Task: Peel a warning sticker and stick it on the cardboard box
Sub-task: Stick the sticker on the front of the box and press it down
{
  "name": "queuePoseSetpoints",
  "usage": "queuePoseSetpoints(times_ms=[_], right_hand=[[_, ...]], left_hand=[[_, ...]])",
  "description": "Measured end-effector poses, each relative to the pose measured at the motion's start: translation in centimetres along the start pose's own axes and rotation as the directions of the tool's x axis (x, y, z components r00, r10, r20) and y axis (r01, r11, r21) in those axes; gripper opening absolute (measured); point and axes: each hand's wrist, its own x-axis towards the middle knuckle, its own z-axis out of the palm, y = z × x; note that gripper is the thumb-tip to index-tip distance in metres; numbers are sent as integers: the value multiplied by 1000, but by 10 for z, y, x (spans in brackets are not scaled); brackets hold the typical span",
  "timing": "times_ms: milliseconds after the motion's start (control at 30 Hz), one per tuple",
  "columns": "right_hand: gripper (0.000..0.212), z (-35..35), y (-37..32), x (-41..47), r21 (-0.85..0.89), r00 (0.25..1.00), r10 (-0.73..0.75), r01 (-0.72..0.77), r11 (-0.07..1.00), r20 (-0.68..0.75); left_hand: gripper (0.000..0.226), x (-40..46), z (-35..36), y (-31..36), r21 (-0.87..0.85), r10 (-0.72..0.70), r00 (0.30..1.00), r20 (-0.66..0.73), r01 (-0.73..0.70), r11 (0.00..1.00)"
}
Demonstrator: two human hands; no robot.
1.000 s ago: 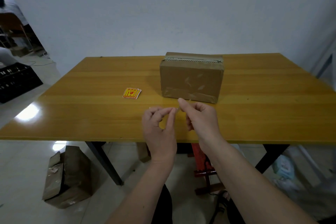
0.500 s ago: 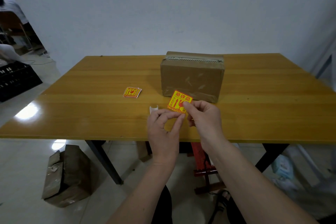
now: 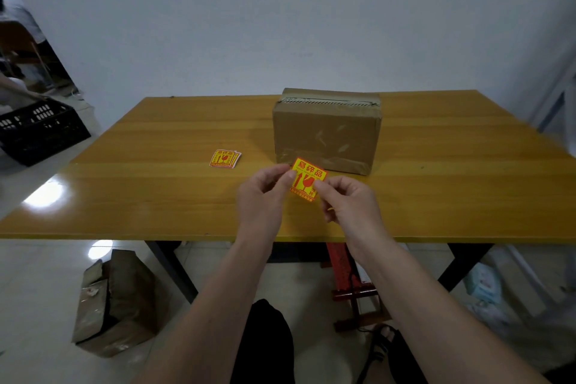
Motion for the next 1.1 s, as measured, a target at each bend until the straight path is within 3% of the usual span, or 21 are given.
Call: queuePoseSetpoints(times_ms=[67, 233, 433, 567, 733, 1033, 1100], right_hand=[[15, -2, -2, 0, -43, 1000, -18, 19, 999, 15], [19, -7, -5, 6, -141, 998, -66, 66, 988, 5], [8, -18, -12, 14, -184, 998, -60, 56, 981, -18], [37, -27, -11, 24, -162, 990, -33, 10, 987, -138], [5, -33, -9, 32, -147, 992, -52, 34, 988, -117], [13, -44, -5, 64, -98, 988, -40, 25, 995, -150], [6, -44, -3, 70, -108, 991, -33, 19, 994, -132]], left_hand=[[8, 0, 0, 3, 34, 15, 1000, 26, -16, 999], [17, -3, 3, -1, 25, 17, 1000, 5, -17, 1000], [12, -2, 12, -3, -27, -28, 999, -31, 27, 999], [9, 5, 19, -5, -102, -57, 997, -49, 52, 993], [14, 15, 35, -11, -110, -60, 998, 4, 60, 992], [12, 36, 56, -20, -73, -69, 996, 49, 72, 995], [12, 40, 59, -22, -82, -66, 996, 51, 70, 994]])
